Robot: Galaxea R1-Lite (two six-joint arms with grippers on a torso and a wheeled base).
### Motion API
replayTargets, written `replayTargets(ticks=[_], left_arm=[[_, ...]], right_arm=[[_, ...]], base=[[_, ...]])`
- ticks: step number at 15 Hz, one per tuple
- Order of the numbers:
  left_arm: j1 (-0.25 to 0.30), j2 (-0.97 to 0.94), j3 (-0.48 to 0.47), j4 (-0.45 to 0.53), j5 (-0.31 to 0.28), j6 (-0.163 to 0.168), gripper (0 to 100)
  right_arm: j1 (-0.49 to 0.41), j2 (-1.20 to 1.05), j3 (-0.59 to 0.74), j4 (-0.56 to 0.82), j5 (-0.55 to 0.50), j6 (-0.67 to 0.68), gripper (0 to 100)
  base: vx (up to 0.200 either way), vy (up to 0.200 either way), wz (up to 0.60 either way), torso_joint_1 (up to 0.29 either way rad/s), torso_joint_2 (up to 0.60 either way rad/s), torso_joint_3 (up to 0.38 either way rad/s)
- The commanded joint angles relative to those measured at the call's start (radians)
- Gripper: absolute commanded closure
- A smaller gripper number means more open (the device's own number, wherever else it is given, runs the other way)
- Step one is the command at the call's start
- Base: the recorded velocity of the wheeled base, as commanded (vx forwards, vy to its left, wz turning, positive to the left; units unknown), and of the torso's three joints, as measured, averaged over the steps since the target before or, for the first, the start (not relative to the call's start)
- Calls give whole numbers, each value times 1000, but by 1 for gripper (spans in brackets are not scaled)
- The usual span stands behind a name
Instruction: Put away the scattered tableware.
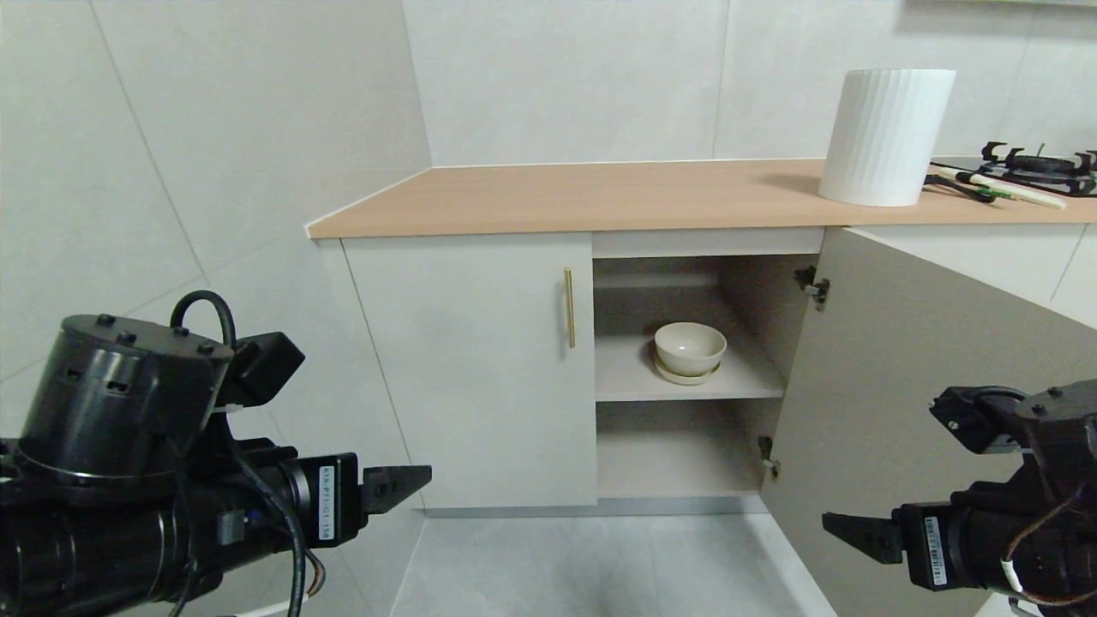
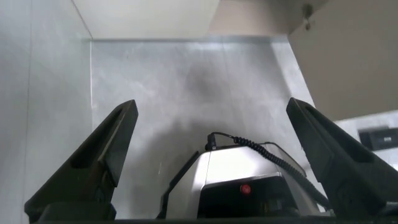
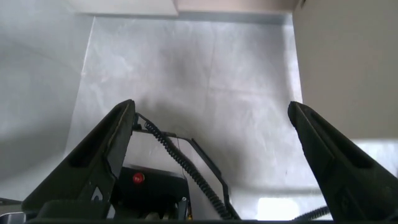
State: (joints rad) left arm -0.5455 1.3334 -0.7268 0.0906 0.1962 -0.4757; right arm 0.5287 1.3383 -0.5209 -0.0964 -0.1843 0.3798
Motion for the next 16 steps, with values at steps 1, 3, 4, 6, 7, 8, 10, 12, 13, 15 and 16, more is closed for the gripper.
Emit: replayTargets(ticks=[1, 3, 4, 6, 7, 8, 10, 12, 13, 15, 16], left_arm=[[-1, 4, 0, 0, 0, 0, 0], [1, 6, 0, 0, 0, -1, 0], [1, 6, 0, 0, 0, -1, 0], [1, 6, 0, 0, 2, 0, 0], [1, 6, 0, -2, 2, 0, 0], [1, 6, 0, -2, 3, 0, 0], [1, 4, 0, -2, 6, 2, 0], [1, 3, 0, -3, 8, 2, 0], [1, 3, 0, -3, 8, 2, 0], [1, 3, 0, -3, 8, 2, 0], [1, 1, 0, -2, 8, 2, 0]], right_arm=[[0, 2, -1, 0, 0, -1, 0], [0, 2, -1, 0, 0, -1, 0], [0, 1, -1, 0, 0, -1, 0], [0, -2, -1, 1, 0, -1, 0], [0, -2, -1, 1, 0, -1, 0], [-1, -7, -2, 10, 0, -1, 0], [-1, -11, -5, 26, 0, -1, 0], [-1, -22, -5, 35, 0, -2, 0], [-1, -28, -13, 69, 2, -2, 0], [-1, -34, -47, 158, 3, -2, 0], [-3, -42, -61, 202, 5, -2, 0]], base=[[0, 0, 0, 0, 0, 0], [0, 0, 0, 0, 0, 0], [0, 0, 0, 0, 0, 0], [0, 0, 0, 0, 0, 0], [0, 0, 0, 0, 0, 0], [0, 0, 0, 0, 0, 0], [0, -100, 0, 4, 1, -1], [0, -200, 0, -2, 2, 2], [0, -200, 0, 2, 2, 2], [0, -200, 0, 7, 2, -7], [0, -200, 0, -2, -7, 12]])
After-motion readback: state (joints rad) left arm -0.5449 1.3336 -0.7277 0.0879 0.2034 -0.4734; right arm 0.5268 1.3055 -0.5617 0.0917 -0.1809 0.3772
